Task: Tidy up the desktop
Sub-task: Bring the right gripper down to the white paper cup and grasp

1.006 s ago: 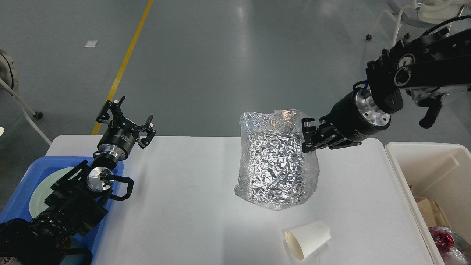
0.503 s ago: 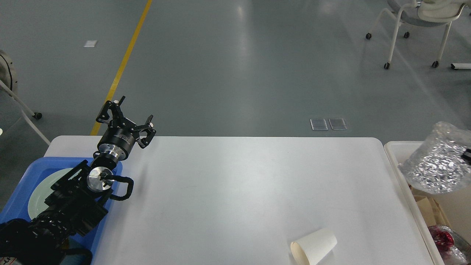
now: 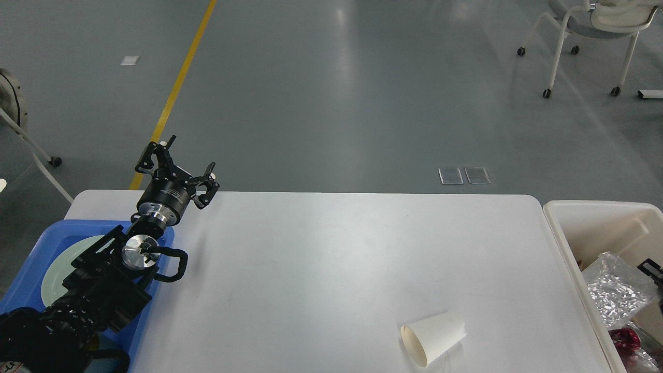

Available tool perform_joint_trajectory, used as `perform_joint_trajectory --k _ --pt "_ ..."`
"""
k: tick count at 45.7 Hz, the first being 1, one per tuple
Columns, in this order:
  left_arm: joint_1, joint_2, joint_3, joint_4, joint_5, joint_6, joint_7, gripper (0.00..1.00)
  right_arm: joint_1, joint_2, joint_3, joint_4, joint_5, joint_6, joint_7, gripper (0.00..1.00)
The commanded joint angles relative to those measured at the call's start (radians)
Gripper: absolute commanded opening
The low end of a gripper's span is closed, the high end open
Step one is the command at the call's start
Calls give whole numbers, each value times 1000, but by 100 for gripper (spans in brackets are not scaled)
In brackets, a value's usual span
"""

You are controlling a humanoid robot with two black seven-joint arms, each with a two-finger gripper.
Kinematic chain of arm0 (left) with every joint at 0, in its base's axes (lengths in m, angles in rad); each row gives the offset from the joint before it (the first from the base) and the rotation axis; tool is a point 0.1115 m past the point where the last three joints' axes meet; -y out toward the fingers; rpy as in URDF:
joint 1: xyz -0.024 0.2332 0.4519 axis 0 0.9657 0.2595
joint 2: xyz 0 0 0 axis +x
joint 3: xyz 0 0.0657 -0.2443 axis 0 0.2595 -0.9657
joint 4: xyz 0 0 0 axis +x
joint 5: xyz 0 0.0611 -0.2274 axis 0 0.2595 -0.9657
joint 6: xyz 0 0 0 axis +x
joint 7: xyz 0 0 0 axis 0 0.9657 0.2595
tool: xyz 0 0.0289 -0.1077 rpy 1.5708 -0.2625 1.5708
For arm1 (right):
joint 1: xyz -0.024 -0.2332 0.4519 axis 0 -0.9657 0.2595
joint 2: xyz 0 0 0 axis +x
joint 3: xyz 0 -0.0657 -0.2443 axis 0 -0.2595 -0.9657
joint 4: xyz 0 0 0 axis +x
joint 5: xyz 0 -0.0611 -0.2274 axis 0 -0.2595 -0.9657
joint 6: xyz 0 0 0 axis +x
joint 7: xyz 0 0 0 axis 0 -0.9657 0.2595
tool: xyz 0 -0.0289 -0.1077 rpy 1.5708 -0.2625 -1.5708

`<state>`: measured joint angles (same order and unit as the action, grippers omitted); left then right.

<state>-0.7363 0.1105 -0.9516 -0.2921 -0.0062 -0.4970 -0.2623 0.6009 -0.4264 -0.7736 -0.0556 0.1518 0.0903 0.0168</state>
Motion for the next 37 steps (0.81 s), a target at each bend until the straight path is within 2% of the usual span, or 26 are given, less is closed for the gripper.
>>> perform_joint_trajectory --k 1,6,10,13,17,24,28,30,33,37 --pt "0 0 0 -1 0 0 0 98 134 25 -13 2 -9 37 2 100" --pt "0 0 0 1 0 0 0 98 292 38 -19 14 -20 127 6 100" --pt "0 0 0 -1 0 0 0 98 468 69 -84 75 -20 282 11 100" --pt "0 0 0 -1 0 0 0 98 618 72 -130 173 -21 402 12 100" --pt "0 0 0 -1 0 0 0 98 839 64 -187 399 -21 505 12 100" --pt "0 0 0 -1 0 0 0 98 1238 20 -262 1035 -86 517 11 100" --pt "0 0 0 1 0 0 0 98 1398 20 -262 1394 -135 497 9 100" --pt "0 0 -1 -1 0 0 0 98 1450 29 -262 1526 -135 474 9 100" --pt "0 0 -1 -1 0 0 0 98 1479 44 -263 1591 -126 460 9 100" --pt "0 0 -1 -1 0 0 0 98 1447 37 -297 1561 -141 434 9 100"
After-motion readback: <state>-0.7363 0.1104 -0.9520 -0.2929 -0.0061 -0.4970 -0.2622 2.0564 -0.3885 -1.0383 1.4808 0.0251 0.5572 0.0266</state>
